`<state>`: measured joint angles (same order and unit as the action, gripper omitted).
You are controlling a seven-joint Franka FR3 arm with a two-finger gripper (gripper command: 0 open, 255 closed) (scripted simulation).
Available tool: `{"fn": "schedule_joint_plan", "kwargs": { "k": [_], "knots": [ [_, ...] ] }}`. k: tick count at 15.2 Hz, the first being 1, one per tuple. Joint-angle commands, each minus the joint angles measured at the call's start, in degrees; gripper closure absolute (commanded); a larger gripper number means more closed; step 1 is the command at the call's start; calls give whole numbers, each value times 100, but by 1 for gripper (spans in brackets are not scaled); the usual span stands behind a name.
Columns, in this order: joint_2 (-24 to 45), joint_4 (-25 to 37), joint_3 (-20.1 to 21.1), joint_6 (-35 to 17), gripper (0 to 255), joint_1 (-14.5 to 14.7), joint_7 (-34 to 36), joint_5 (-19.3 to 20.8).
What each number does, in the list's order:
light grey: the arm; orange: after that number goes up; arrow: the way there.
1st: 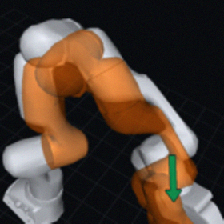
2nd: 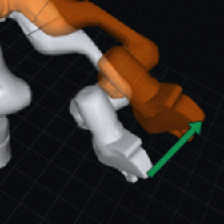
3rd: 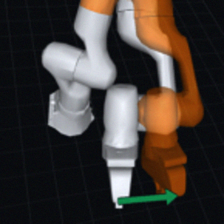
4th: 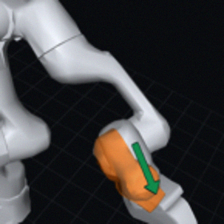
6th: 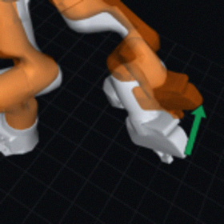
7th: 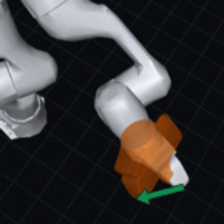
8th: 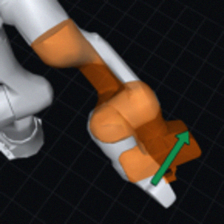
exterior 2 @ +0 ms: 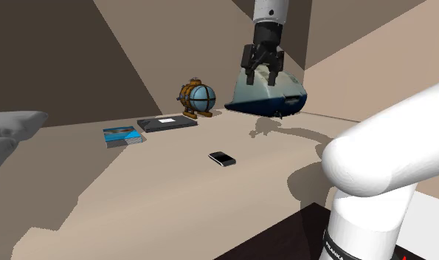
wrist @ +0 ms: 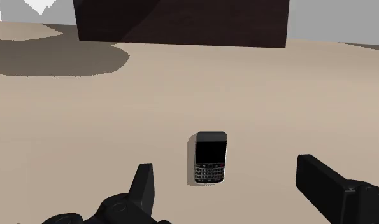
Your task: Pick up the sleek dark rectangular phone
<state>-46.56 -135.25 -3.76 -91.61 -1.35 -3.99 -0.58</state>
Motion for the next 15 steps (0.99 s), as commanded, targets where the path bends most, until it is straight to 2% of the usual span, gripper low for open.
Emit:
{"fn": "schedule_joint_plan", "kwargs": {
  "k": [1,8,15],
  "knots": [
    [0,0,0,0,0,0,0,0],
    [702,-733,256,-1400,0,108,115,33],
    [1833,-1085,506,-2837,0,186,286,134]
  ]
}}
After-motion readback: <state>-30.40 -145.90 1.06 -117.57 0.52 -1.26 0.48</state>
